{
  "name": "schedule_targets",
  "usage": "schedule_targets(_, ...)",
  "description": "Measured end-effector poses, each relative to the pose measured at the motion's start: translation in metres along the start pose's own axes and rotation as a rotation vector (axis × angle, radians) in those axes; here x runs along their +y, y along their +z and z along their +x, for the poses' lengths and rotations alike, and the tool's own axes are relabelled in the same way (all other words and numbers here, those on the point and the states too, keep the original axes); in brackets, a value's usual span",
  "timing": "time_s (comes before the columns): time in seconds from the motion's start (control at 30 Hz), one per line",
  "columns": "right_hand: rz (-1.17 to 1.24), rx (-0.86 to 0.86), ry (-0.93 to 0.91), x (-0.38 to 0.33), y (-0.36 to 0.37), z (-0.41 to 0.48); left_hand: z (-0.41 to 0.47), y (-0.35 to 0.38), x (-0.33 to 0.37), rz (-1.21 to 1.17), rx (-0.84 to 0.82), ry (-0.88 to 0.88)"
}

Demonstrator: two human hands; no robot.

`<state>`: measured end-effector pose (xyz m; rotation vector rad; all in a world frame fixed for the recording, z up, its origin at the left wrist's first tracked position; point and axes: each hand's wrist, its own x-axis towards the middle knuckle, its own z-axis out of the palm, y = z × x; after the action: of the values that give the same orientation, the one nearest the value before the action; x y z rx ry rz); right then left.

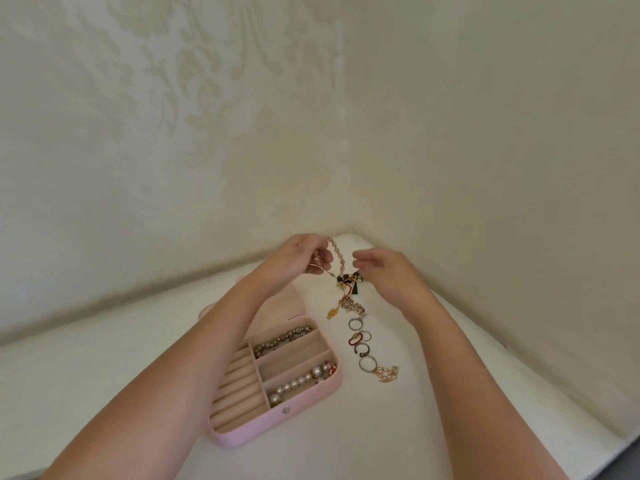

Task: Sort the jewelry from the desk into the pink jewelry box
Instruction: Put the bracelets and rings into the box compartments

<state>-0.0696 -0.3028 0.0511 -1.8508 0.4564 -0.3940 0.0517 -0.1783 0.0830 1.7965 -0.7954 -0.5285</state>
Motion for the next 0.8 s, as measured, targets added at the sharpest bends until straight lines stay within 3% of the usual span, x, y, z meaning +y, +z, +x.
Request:
schedule_targets(0.1,0.436,-0.234,0.043,-0.008,-0.002,-0.005,-0.015,-0.007,0.016,-0.216,-0.132,0.033)
schedule_targets(0.17,0.549,-0.340,0.009,-0.010,-0.004,-0.008,-0.025,-0.011,0.021,-0.236,-0.203,0.070)
schedule_targets(0.47,0.480,-0.478,-0.100,-0.017,0.000,-0.015,-0.066,-0.016,0.025,-0.340,-0.307,0.032)
schedule_targets(0.63,0.475,-0.558,-0.098,-0.020,0.007,-0.019,-0.087,-0.014,0.011,-0.407,-0.164,0.018)
schedule_targets(0.8,0.368,-0.501,-0.097,-0.021,0.007,-0.021,-0.109,-0.015,-0.011,-0.195,0.108,-0.083)
